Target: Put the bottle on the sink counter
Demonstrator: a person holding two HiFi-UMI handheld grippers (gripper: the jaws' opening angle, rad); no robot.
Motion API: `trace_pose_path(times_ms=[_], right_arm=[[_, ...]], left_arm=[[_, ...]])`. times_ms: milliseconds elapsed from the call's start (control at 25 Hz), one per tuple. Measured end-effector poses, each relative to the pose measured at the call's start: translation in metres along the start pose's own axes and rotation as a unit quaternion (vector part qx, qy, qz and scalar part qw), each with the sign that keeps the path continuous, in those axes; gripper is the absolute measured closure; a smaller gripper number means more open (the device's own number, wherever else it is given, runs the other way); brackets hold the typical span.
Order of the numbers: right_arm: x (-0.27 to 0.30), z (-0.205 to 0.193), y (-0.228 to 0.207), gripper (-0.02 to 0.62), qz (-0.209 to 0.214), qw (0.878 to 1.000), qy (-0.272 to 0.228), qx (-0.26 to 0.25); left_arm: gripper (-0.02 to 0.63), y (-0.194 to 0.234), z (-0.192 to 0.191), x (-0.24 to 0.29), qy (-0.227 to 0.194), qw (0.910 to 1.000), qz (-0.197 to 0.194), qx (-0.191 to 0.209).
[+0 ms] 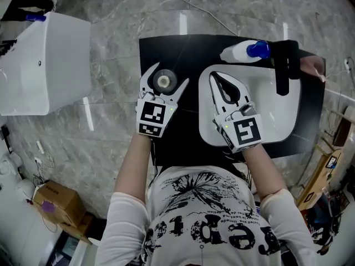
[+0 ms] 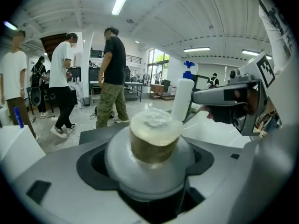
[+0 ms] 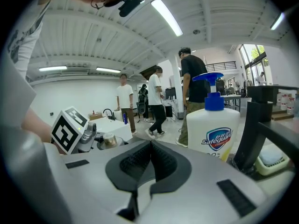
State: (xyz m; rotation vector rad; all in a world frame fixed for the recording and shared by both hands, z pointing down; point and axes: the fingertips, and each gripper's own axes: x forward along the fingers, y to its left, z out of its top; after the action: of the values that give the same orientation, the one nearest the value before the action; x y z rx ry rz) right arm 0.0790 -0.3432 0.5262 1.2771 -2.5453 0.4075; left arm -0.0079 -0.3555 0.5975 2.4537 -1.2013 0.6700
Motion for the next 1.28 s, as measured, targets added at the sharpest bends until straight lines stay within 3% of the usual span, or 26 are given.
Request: trace_pose_path(times_ms=[240, 480, 640, 680, 760, 1000, 1280], right_arm=[[-0.024, 0.007, 0.013, 0.58, 0.003, 1.0, -0.009, -0.016], [-0.056, 0.016, 0.028, 0.58, -0.001, 1.0, -0.018, -0.022], [-0.082, 0.029, 0.041, 0.58, -0.002, 0.999, -0.03, -0.031], [-0.091, 0.033, 0.044, 0.58, -0.003, 0.999, -0.034, -0.032], [-0.111, 0.039, 0.051, 0.58, -0.001, 0.999, -0.041, -0.033], [-0.156, 0.061, 0.068, 0.58, 0.008, 0.996, -0.078, -0.034], [-0.202, 0.091, 0.087, 0.58, 0.011, 0.994, -0.089, -0.061]], left_arm=[[0.249, -0.006, 0.004, -0.021, -0.017, 0.9993, 0.018, -0.026], [0.25, -0.012, 0.026, -0.059, -0.052, 0.9967, 0.062, 0.009], [0.252, -0.031, 0.058, -0.099, -0.095, 0.993, 0.068, 0.015], [0.264, -0.04, 0.067, -0.111, -0.109, 0.9917, 0.066, 0.017], [0.396, -0.059, 0.082, -0.137, -0.137, 0.9883, 0.064, 0.018], [0.549, -0.094, 0.111, -0.194, -0.186, 0.9806, 0.059, 0.02], [0.591, -0.141, 0.145, -0.254, -0.212, 0.9755, 0.031, 0.051]])
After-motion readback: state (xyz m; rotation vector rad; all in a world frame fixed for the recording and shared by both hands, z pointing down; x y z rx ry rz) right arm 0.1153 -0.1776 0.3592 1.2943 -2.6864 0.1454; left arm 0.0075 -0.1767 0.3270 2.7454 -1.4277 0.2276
